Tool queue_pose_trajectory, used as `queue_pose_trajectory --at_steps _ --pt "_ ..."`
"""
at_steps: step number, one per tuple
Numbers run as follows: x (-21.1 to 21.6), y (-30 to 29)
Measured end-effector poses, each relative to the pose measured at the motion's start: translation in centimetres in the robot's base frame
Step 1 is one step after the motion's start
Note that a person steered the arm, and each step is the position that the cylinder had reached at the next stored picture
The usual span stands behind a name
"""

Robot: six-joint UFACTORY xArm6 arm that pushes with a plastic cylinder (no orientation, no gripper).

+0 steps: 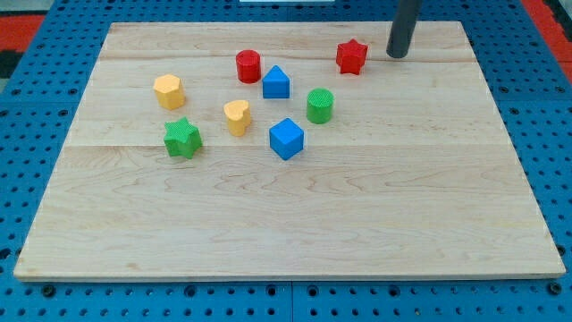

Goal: Push the red star closer to the red circle

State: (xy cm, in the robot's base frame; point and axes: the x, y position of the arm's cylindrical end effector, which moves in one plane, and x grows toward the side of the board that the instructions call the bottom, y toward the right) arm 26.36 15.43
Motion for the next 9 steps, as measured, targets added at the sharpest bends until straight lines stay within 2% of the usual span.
queue_pose_trajectory --at_steps 6,8,9 --pt "0.0 -11.2" --pt "0.3 -7.6" --pt "2.1 -9.4"
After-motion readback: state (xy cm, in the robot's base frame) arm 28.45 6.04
